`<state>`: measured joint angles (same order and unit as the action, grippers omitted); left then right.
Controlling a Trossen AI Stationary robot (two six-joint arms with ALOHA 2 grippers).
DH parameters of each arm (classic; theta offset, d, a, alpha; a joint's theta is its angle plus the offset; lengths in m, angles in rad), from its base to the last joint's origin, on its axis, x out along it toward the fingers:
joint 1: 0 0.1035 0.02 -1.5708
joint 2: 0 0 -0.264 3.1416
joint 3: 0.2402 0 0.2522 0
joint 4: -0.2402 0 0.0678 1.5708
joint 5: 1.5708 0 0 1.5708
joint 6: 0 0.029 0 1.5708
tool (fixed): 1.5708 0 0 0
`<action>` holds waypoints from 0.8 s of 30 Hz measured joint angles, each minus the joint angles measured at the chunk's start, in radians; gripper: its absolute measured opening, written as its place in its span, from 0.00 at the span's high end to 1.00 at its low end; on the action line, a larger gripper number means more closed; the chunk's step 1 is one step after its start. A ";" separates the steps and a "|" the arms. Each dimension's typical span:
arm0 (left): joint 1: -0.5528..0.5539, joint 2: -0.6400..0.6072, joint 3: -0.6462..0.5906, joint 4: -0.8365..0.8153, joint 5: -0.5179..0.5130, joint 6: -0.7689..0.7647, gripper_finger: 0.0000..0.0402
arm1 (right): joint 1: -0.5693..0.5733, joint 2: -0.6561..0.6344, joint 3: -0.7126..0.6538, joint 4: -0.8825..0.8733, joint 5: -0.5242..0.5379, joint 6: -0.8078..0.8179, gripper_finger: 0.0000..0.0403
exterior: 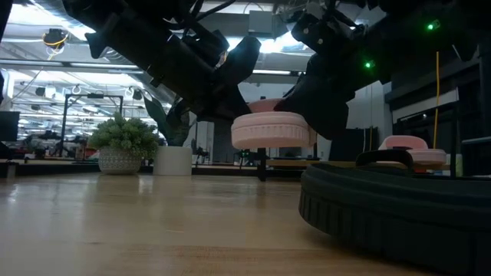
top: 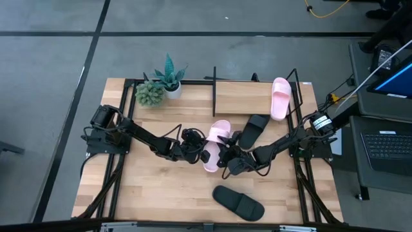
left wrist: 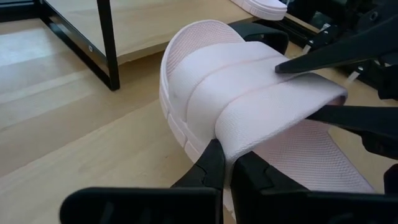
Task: Pick and place slides into the shelf
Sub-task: Put the pink slide on the shelf
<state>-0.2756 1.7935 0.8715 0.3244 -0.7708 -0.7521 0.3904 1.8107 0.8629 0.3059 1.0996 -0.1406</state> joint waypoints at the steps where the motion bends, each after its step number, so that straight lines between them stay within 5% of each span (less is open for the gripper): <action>1: 0.000 0.000 0.000 0.000 0.000 0.000 1.00 | 0.000 0.000 0.000 0.000 0.000 0.000 0.74; 12: -0.001 0.000 0.000 0.000 0.003 0.004 0.96 | -0.001 0.002 0.000 -0.003 -0.005 0.000 0.96; 18: -0.001 0.000 -0.001 0.005 0.004 0.042 0.99 | -0.002 0.002 0.000 -0.002 -0.010 0.000 0.96; 24: -0.003 0.000 -0.001 0.008 0.009 0.068 0.86 | -0.002 0.002 -0.002 -0.005 -0.010 -0.003 0.96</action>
<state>-0.2784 1.7931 0.8703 0.3328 -0.7621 -0.6841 0.3885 1.8122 0.8613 0.3008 1.0897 -0.1432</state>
